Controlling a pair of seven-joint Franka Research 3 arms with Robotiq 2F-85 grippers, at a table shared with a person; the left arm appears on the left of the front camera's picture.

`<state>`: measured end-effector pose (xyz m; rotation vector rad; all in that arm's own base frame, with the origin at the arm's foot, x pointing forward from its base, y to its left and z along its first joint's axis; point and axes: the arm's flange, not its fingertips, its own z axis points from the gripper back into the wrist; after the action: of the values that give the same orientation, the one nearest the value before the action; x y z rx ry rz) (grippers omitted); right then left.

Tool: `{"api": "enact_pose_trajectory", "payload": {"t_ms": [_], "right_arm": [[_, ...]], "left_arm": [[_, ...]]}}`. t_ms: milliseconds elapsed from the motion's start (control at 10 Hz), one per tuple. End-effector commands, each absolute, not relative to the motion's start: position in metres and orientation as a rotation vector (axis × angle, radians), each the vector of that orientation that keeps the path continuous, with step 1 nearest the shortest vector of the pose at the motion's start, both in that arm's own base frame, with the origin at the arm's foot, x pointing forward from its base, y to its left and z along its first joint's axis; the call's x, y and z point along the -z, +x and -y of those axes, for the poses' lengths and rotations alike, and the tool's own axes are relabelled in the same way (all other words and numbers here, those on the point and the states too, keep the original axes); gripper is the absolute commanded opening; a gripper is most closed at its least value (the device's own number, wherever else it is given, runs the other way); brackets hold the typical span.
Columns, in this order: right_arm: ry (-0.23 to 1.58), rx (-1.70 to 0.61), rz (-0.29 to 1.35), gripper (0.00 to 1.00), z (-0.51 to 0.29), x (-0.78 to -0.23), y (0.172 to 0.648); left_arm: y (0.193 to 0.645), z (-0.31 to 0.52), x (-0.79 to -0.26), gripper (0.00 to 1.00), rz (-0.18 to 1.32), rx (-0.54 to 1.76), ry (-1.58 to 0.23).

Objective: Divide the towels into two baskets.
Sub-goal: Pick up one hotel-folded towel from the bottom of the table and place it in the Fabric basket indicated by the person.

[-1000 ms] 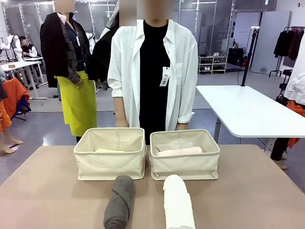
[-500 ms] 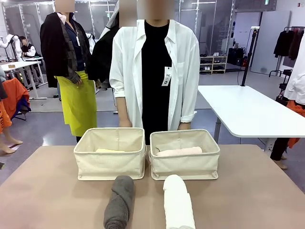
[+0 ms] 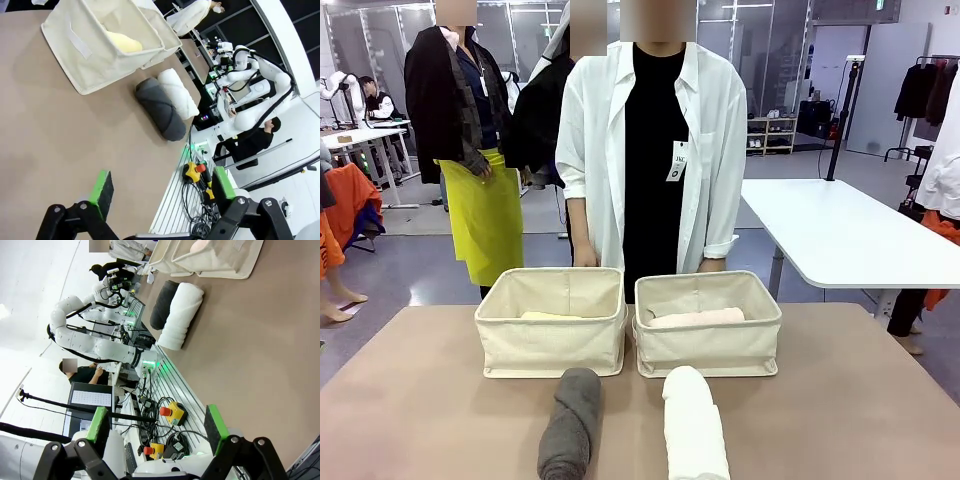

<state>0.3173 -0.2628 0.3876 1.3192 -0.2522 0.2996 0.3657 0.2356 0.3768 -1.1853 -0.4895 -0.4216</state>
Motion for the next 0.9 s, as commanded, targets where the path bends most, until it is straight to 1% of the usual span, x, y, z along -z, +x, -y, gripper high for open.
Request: {"api": "enact_pose_trajectory", "payload": {"t_ms": [0, 800], "right_arm": [[1.309, -0.314, 0.258, 0.96, 0.2622, -0.3885, 0.3132], [1.309, -0.314, 0.258, 0.96, 0.2622, -0.3885, 0.3132]], "left_arm": [[0.3602, -0.2299, -0.379, 1.0, 0.482, 0.421, -1.184], [0.3602, -0.2299, -0.379, 1.0, 0.482, 0.421, -1.184]]}}
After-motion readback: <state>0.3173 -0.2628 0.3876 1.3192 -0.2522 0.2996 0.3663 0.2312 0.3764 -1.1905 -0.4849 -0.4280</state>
